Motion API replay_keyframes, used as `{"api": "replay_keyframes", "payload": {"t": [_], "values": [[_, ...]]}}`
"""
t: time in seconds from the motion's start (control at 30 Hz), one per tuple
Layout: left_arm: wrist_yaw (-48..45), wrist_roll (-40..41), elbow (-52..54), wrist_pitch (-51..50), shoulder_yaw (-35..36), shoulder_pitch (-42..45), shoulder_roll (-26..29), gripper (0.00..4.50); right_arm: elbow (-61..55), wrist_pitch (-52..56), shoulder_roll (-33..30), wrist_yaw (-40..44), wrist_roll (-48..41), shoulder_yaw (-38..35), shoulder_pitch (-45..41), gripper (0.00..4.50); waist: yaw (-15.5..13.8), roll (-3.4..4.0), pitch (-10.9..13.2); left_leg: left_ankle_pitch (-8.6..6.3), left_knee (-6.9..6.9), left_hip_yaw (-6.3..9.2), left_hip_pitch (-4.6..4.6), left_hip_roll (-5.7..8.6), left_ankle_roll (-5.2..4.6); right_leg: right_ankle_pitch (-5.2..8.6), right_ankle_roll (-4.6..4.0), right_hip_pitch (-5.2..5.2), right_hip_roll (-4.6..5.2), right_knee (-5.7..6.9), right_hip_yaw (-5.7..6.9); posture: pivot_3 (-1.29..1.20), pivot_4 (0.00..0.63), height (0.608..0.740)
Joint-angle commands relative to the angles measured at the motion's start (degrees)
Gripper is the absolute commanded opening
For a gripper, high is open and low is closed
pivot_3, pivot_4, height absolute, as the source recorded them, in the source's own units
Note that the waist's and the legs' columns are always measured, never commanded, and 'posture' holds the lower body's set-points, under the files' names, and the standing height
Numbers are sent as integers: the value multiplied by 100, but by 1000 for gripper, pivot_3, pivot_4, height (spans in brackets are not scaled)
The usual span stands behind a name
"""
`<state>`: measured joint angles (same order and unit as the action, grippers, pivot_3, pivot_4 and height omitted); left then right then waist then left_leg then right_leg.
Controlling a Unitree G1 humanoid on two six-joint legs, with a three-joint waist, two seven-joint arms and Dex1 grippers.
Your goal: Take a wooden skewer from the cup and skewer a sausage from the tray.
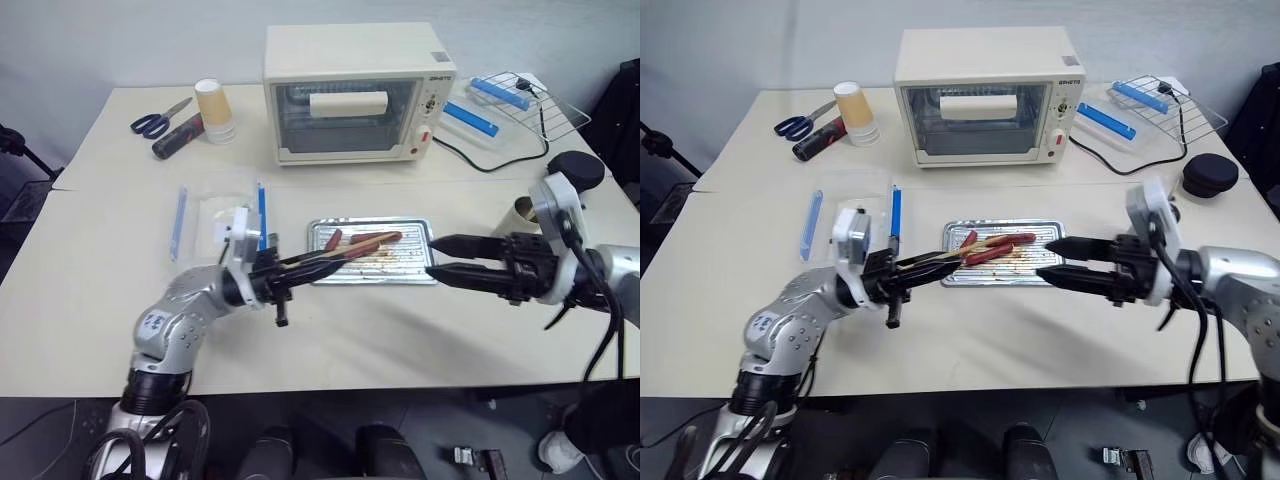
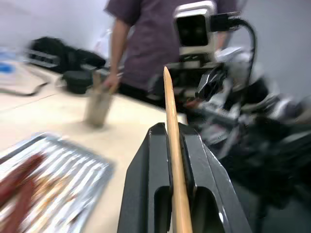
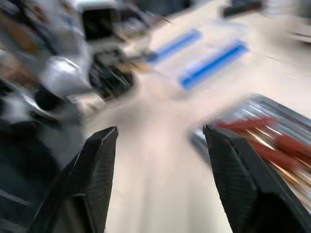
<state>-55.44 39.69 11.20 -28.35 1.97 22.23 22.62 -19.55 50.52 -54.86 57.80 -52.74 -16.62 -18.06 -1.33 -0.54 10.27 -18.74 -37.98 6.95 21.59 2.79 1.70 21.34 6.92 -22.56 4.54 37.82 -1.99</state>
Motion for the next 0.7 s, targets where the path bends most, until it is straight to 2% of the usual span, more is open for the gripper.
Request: {"api": "replay_keyframes", "payload": {"t": [0.03,0.17,0.27,0.33,0.37,0.47,0.6,0.7], "values": [[18,-230,173,523,442,-275,291,0,-44,-1448,-255,243,1406,172,731,2758,-4,0,0,0,0,-2,0,0,0,0,0,-1,0,1,-1,0,150,740],[252,-129,360,598,1147,-884,686,0,401,-2997,-195,419,2573,290,1590,2758,13,0,0,0,6,-4,-6,-2,0,0,0,0,2,0,-6,0,150,740],[477,36,518,535,1611,-1250,852,0,696,-3680,-134,456,3002,396,1733,2758,14,1,0,0,6,-5,-8,-3,0,0,0,0,3,1,-7,0,150,740],[714,170,576,475,1949,-1415,882,0,772,-3759,-55,486,3009,476,1641,2758,7,0,0,0,2,-4,-12,-4,0,0,0,6,5,1,-7,0,150,740],[810,216,575,467,2133,-1514,896,0,734,-3442,-59,479,2888,574,1476,2758,7,0,0,0,1,-3,-13,-6,0,-1,-1,9,5,1,-6,0,150,740],[916,273,578,446,2365,-1691,941,0,705,-3126,20,444,2803,785,1061,3283,29,1,0,-1,3,-5,-18,-9,1,-2,-3,10,4,1,-7,0,150,740],[908,318,554,420,2379,-1796,980,0,516,-2852,166,560,2997,1526,-59,4383,47,1,0,-2,5,-3,-18,-11,4,-2,-4,9,3,-2,-5,0,150,740],[879,371,515,380,2302,-1745,976,0,667,-2488,399,673,3258,2259,-1070,4453,91,2,0,-2,6,0,-18,-12,5,-2,-5,8,3,-3,-4,0,150,740]]}}
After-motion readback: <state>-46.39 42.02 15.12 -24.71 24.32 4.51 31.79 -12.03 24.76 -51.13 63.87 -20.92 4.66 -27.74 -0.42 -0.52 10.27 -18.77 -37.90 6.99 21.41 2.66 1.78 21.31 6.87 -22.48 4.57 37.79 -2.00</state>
